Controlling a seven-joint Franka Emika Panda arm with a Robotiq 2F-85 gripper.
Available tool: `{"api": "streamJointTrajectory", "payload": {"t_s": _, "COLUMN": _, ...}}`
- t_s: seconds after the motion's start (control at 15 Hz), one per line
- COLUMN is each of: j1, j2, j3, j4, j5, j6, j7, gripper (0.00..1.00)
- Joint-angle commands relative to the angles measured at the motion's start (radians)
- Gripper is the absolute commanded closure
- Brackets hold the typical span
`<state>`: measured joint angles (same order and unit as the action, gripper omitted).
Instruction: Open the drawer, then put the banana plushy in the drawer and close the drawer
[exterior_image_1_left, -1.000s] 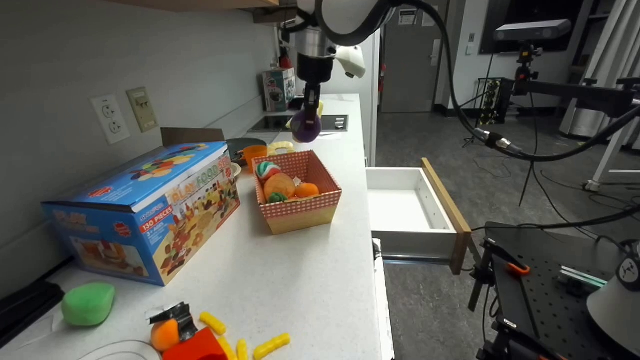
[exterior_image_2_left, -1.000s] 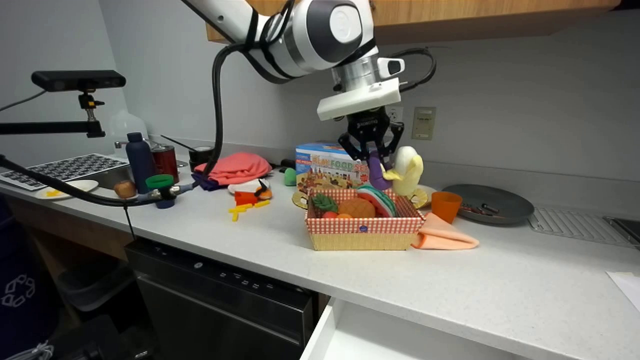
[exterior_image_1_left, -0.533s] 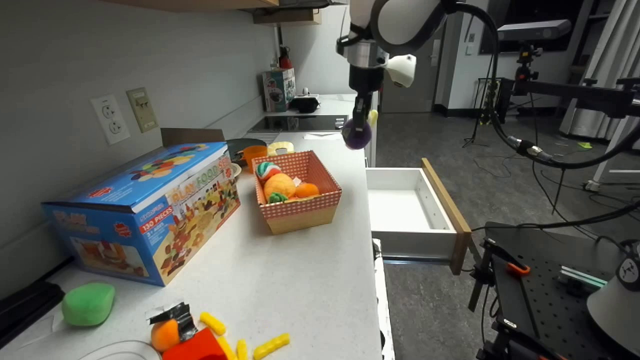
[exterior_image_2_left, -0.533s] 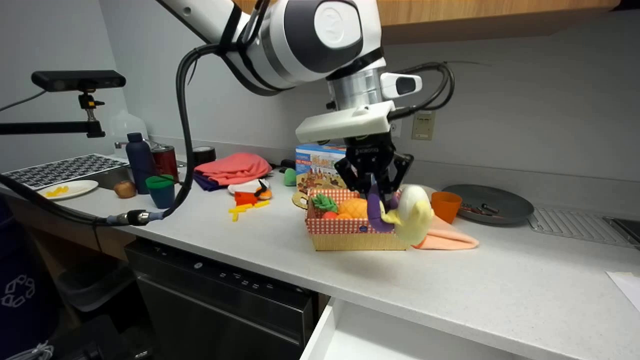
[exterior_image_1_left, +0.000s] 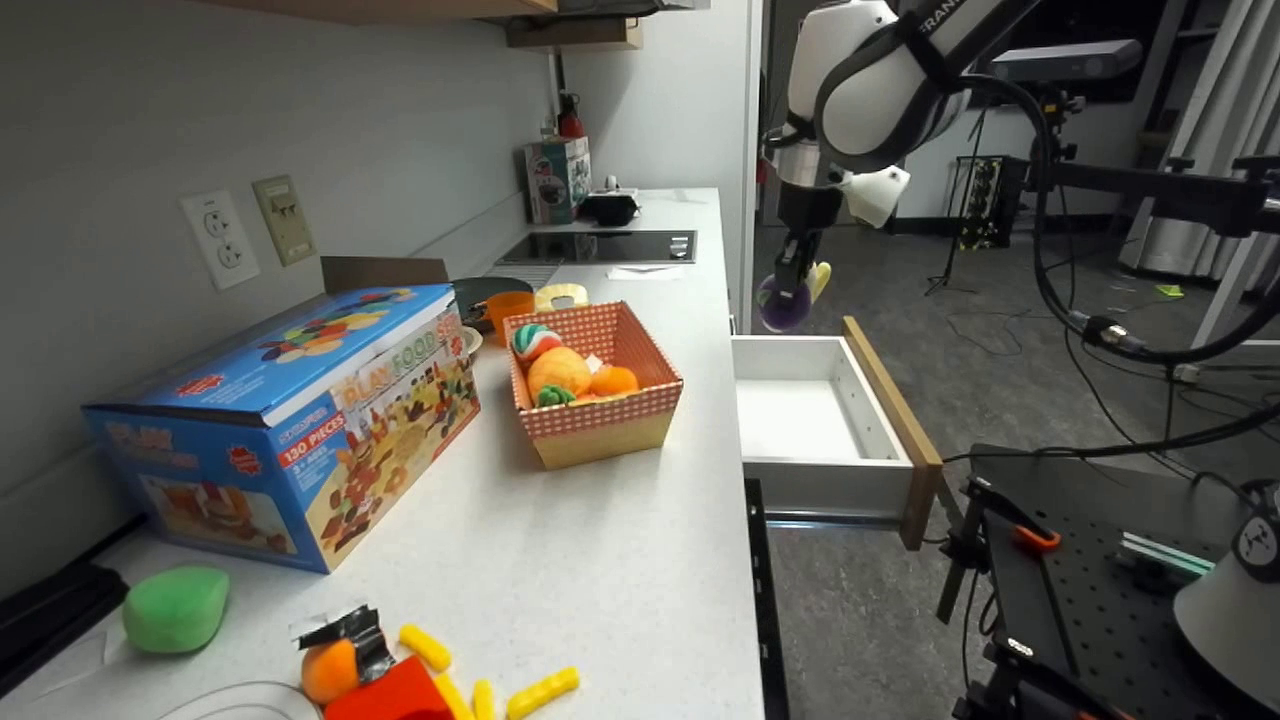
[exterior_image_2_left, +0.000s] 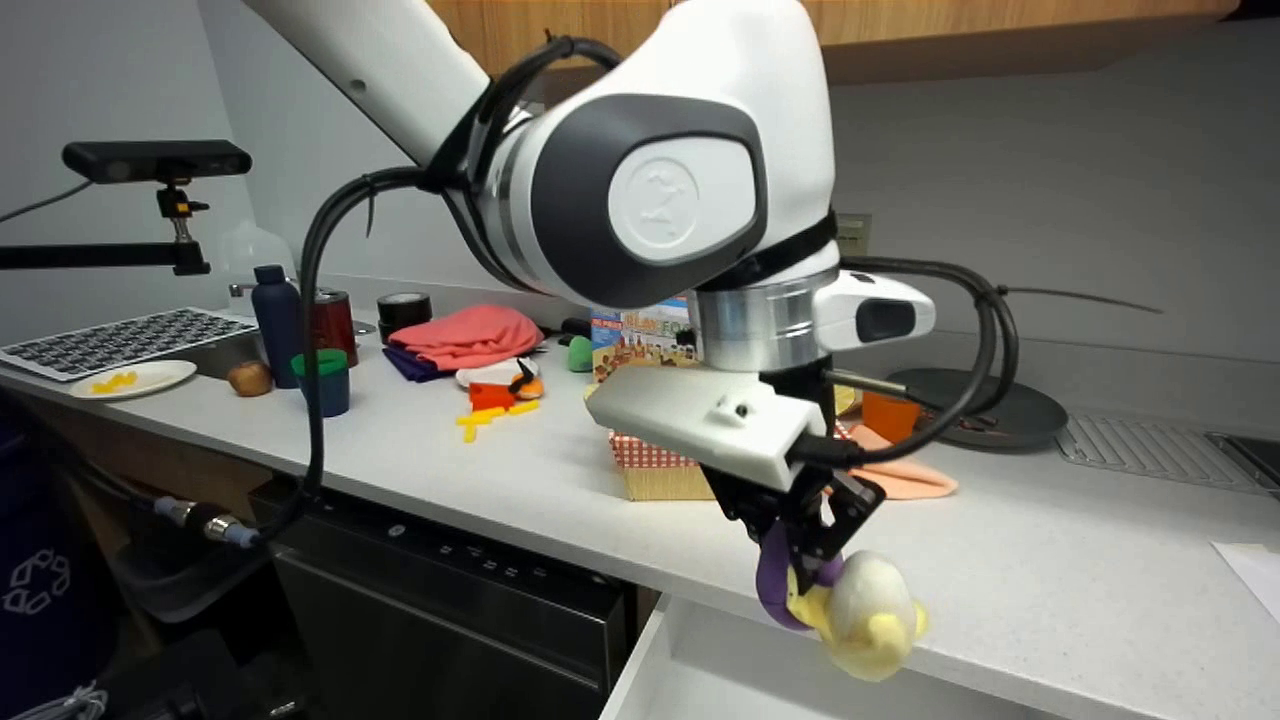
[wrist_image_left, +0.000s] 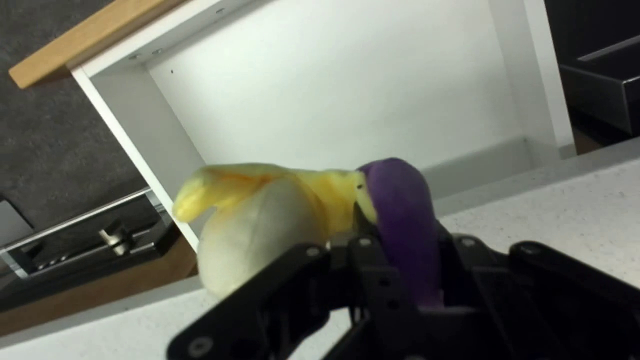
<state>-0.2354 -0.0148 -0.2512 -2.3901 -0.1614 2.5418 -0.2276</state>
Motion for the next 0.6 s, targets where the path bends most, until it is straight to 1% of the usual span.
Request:
{"api": "streamJointTrajectory", "payload": {"t_s": 0.0, "j1": -0.023, "j2": 0.032, "j3": -0.019, "j4": -0.038, "j5": 0.09, "j6": 0.051, "j7": -0.036, "gripper": 0.94}}
{"api": "streamJointTrajectory", "payload": {"t_s": 0.2, "j1": -0.041, "j2": 0.09, "j3": -0.025, "j4": -0.029, "j5": 0.206, "j6": 0.053, "j7": -0.099, "gripper": 0.94}}
{"api": "streamJointTrajectory", "payload": {"t_s": 0.33, "j1": -0.054, "j2": 0.131, "j3": -0.019, "j4": -0.009, "j5": 0.256, "j6": 0.052, "j7": -0.131, "gripper": 0.94}}
{"api": "streamJointTrajectory", "payload": {"t_s": 0.4, "j1": -0.059, "j2": 0.149, "j3": -0.016, "j4": 0.002, "j5": 0.259, "j6": 0.054, "j7": -0.136, "gripper": 0.53}}
{"api": "streamJointTrajectory", "payload": {"t_s": 0.47, "j1": -0.058, "j2": 0.161, "j3": -0.015, "j4": 0.007, "j5": 0.24, "j6": 0.059, "j7": -0.12, "gripper": 0.5}}
{"api": "streamJointTrajectory", "payload": {"t_s": 0.53, "j1": -0.058, "j2": 0.173, "j3": -0.017, "j4": 0.018, "j5": 0.216, "j6": 0.059, "j7": -0.104, "gripper": 0.45}}
